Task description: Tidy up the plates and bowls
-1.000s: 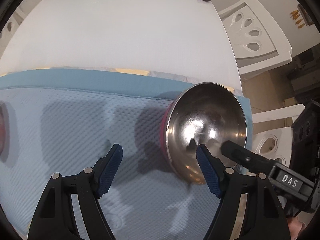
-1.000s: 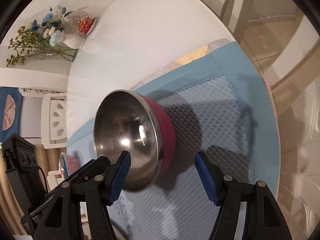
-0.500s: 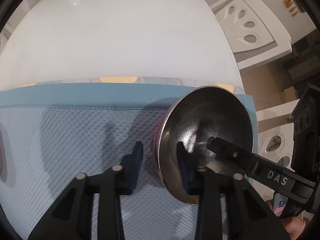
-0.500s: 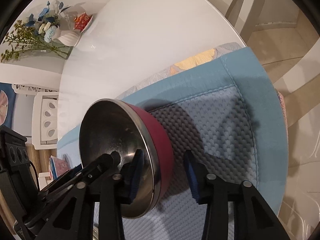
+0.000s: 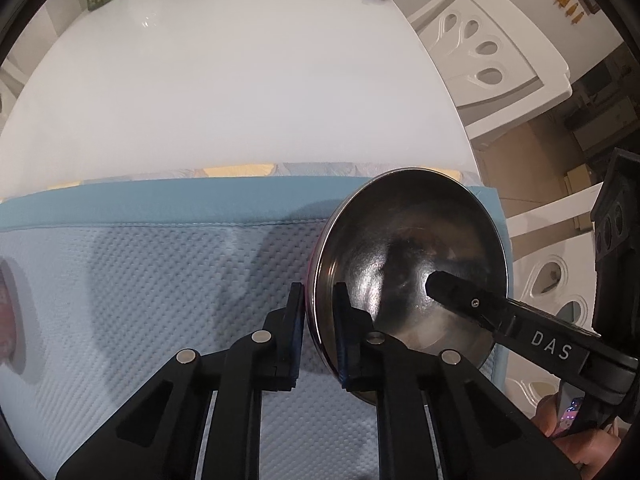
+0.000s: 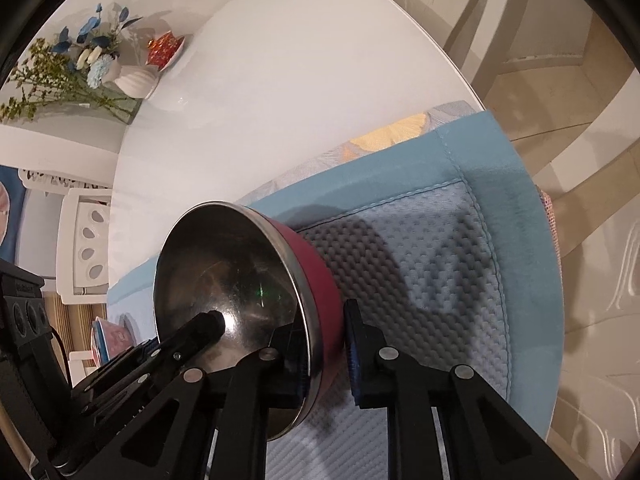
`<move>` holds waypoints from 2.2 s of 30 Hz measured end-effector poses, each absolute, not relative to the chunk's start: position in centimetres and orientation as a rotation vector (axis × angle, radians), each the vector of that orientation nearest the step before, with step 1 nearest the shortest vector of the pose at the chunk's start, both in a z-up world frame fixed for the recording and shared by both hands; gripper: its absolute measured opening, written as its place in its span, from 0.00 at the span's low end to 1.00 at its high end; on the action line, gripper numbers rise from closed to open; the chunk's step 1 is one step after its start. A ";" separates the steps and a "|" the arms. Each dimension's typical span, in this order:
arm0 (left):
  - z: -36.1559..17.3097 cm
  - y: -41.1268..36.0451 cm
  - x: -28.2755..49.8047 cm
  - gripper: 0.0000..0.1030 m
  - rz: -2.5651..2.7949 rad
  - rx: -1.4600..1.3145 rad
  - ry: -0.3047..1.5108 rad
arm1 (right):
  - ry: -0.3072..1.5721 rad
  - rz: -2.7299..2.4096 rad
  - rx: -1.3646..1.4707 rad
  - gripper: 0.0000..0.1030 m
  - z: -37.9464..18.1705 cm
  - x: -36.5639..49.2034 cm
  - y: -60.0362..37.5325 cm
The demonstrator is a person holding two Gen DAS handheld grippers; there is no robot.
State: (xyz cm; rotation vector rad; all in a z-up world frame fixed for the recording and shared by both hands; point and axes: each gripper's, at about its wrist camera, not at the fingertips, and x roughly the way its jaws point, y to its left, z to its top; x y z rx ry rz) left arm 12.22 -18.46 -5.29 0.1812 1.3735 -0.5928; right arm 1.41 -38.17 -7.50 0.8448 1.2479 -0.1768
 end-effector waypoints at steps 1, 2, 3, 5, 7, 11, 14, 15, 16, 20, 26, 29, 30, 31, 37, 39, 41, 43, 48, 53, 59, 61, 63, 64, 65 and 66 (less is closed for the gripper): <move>-5.1 -18.4 12.2 0.10 -0.592 0.177 1.372 | 1.247 -0.176 0.842 0.15 -7.3 1.4 -38.1; -4.9 -18.3 12.2 0.10 -0.591 0.175 1.368 | 1.245 -0.174 0.839 0.15 -7.0 1.4 -37.9; -4.6 -18.1 12.1 0.10 -0.591 0.174 1.362 | 1.245 -0.171 0.839 0.15 -6.8 1.4 -37.8; -4.1 -17.6 12.1 0.10 -0.579 0.168 1.353 | 1.245 -0.163 0.838 0.15 -6.4 1.6 -37.4; -3.7 -17.1 12.0 0.10 -0.570 0.162 1.349 | 1.244 -0.152 0.833 0.15 -5.9 1.7 -36.8; -2.8 -15.7 12.1 0.10 -0.559 0.137 1.340 | 1.245 -0.135 0.822 0.15 -5.1 2.0 -35.7; -2.3 -14.7 12.1 0.10 -0.551 0.124 1.335 | 1.242 -0.125 0.816 0.15 -4.5 2.1 -34.6; -2.1 -14.5 12.1 0.10 -0.549 0.122 1.334 | 1.244 -0.121 0.814 0.15 -4.4 2.2 -34.3; -1.9 -14.1 12.1 0.10 -0.545 0.119 1.331 | 1.244 -0.118 0.813 0.15 -4.3 2.3 -34.0; -1.3 -12.8 12.0 0.10 -0.535 0.105 1.325 | 1.245 -0.101 0.799 0.15 -3.6 2.5 -32.6; -0.4 -10.5 11.9 0.10 -0.518 0.094 1.313 | 1.247 -0.078 0.781 0.15 -2.5 3.1 -30.4; 0.0 -9.3 11.9 0.10 -0.506 0.100 1.305 | 1.247 -0.065 0.774 0.15 -2.0 3.5 -29.2; 0.1 -8.9 11.9 0.10 -0.503 0.104 1.303 | 1.248 -0.060 0.771 0.15 -1.8 3.6 -28.9; 0.2 -8.5 11.9 0.10 -0.498 0.105 1.302 | 1.251 -0.054 0.766 0.15 -1.7 3.8 -28.5; 0.6 -6.0 12.1 0.10 -0.485 0.086 1.298 | 1.256 -0.034 0.739 0.16 -0.8 4.8 -26.3; 0.7 -5.2 12.2 0.10 -0.480 0.081 1.297 | 1.258 -0.028 0.733 0.16 -0.7 5.0 -25.5; 0.8 -4.5 12.2 0.10 -0.475 0.078 1.295 | 1.261 -0.023 0.730 0.16 -0.6 5.3 -24.7; 0.9 -3.6 12.4 0.10 -0.469 0.070 1.294 | 1.263 -0.016 0.726 0.16 -0.5 5.6 -23.9; 1.2 -1.1 13.1 0.10 -0.453 0.058 1.290 | 1.269 0.003 0.708 0.16 -0.1 6.8 -21.4; 1.3 1.6 13.7 0.10 -0.434 0.040 1.287 | 1.272 0.015 0.701 0.16 0.1 7.8 -19.0; 1.5 4.6 14.4 0.10 -0.424 0.017 1.282 | 1.273 0.030 0.681 0.16 0.5 9.0 -16.0; 1.5 5.6 14.5 0.10 -0.416 0.011 1.284 | 1.275 0.032 0.677 0.16 0.6 9.3 -15.0; 1.5 6.5 14.8 0.10 -0.411 0.005 1.282 | 1.276 0.036 0.675 0.16 0.6 9.7 -13.9; 1.5 7.1 15.0 0.10 -0.407 0.003 1.282 | 1.277 0.038 0.675 0.16 0.6 9.8 -13.4; 1.5 7.5 15.2 0.10 -0.405 0.002 1.283 | 1.278 0.040 0.673 0.16 0.6 10.0 -12.9; 1.5 7.9 15.3 0.10 -0.402 0.001 1.283 | 1.279 0.043 0.671 0.16 0.6 10.2 -12.3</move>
